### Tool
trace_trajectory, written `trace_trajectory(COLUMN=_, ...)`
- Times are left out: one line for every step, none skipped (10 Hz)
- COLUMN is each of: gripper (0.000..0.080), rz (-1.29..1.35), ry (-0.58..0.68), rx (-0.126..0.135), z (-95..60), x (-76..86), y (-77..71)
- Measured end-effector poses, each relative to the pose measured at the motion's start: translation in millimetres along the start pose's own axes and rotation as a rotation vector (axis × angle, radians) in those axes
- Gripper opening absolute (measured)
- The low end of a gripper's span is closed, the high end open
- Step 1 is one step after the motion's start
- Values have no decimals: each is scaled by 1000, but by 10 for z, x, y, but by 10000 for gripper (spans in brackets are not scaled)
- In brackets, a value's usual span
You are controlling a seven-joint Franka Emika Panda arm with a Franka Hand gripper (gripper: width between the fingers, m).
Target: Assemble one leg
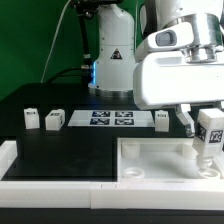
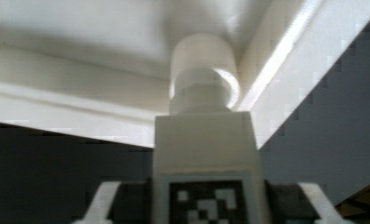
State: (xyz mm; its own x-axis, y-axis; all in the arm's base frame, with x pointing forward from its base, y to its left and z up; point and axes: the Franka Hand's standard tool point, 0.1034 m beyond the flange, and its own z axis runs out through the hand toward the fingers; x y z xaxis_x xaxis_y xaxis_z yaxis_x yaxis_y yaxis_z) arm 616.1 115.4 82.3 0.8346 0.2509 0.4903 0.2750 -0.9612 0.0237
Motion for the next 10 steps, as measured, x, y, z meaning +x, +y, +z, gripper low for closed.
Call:
trace_trajectory(gripper=288, rz=0, ry=1, rx=0, z=26, x=3, y=-1)
trace_trajectory(gripper=288, rz=-1, ry=3, rx=1, z=39, x=18, y=-8)
trace_trajectory(gripper=288, rz=-2, ry=15, rx=0, z=51, x=32, y=-24)
trace_trajectory(gripper=288, rz=-3, ry=28, rx=-1, z=68, x=48, y=-29)
trace_trajectory(gripper=288, rz=-3, ry=27, rx=-1, z=108, x=37, y=-31)
trace_trajectory(gripper=288, rz=-4, ry=25, rx=0, z=131, x=29, y=-40)
trace_trajectory(gripper=288, rz=-4, ry=23, rx=0, z=153, x=6, y=-42)
trace_trajectory(gripper=288, rz=-3, ry=22, rx=0, z=188, x=-31, y=-47)
trace_trajectory(gripper=288, rz=-3, ry=29, rx=-2, z=196, x=-34, y=-42)
trace_trajectory(gripper=288, rz=-2, ry=52, rx=-7, z=201, x=-33, y=-39)
